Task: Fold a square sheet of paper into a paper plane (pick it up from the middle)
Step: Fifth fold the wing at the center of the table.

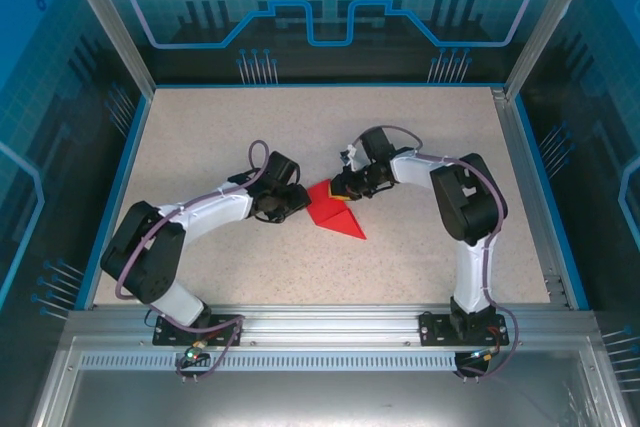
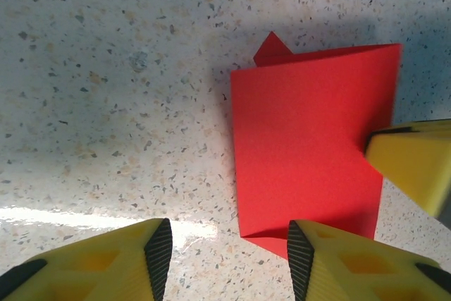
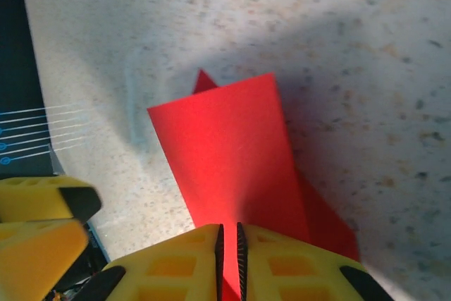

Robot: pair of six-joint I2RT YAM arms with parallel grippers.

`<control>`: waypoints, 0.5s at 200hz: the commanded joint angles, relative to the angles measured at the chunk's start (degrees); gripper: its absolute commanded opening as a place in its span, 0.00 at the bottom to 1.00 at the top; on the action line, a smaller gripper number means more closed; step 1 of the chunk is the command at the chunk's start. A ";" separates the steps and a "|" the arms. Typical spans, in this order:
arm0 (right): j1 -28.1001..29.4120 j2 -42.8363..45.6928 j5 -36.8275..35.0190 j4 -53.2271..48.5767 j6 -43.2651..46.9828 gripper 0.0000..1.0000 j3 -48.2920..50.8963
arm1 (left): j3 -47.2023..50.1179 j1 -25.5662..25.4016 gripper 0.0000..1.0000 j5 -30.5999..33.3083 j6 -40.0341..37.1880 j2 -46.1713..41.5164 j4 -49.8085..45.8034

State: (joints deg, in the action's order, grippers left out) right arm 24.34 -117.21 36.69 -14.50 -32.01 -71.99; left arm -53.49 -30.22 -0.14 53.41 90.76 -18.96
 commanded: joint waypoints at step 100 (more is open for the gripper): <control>1.46 7.92 -16.03 24.04 -36.70 0.16 25.42 | -2.92 -0.32 0.50 -2.49 -1.88 2.58 -0.30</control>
State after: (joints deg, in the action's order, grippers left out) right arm 24.80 -109.06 25.06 7.27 -58.15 -52.62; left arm -54.30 -30.26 -1.28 52.49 92.07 -18.96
